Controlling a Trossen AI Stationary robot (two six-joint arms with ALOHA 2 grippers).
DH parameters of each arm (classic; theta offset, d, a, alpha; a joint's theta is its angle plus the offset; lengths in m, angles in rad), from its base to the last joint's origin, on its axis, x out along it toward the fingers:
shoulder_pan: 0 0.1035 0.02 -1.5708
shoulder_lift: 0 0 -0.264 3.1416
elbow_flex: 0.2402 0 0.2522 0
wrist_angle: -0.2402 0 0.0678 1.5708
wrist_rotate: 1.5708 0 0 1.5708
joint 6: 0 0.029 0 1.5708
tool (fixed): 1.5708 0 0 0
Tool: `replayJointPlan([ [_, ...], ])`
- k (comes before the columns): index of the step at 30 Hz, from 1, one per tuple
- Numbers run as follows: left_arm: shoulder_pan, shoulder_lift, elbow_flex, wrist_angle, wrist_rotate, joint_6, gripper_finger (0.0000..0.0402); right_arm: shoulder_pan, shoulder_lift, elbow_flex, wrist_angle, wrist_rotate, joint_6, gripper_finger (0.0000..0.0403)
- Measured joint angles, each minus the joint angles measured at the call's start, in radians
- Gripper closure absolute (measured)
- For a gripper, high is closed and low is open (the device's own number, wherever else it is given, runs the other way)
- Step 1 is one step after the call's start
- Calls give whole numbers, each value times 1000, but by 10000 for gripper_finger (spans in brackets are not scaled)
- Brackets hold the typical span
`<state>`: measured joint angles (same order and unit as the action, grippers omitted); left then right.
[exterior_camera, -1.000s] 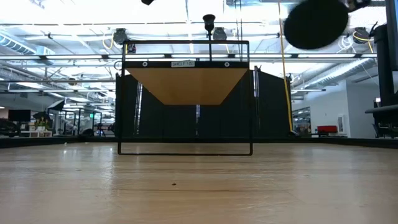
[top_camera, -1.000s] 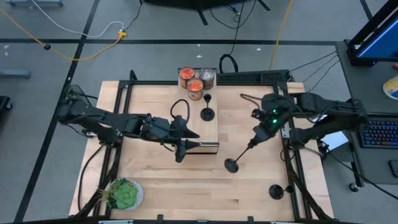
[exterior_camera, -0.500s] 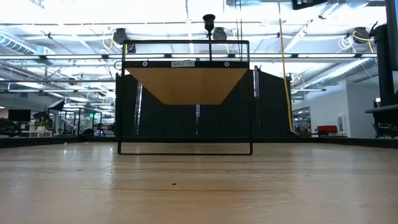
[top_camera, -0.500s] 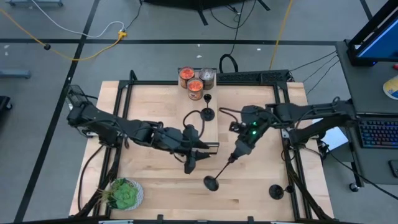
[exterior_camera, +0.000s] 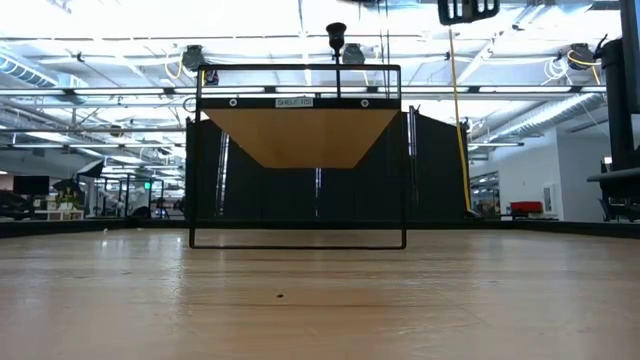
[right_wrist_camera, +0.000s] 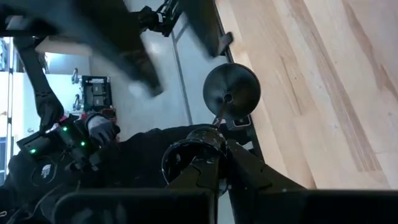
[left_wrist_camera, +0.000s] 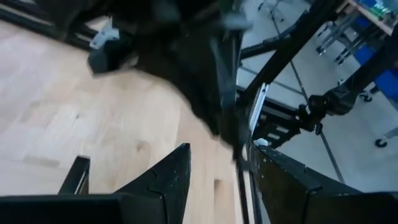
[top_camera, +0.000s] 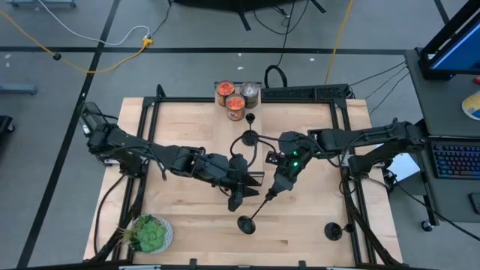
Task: Pick & Place candle stick holders
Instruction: Align the top black candle holder with the black candle holder on the shelf
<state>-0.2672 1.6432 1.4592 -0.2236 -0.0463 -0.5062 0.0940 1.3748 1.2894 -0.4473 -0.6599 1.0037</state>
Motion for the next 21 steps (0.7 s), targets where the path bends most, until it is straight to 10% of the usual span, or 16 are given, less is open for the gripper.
replayJointPlan([
  [21,3,48,-2,43,73,-87,112,0,27,0,80,8,-60,399],
])
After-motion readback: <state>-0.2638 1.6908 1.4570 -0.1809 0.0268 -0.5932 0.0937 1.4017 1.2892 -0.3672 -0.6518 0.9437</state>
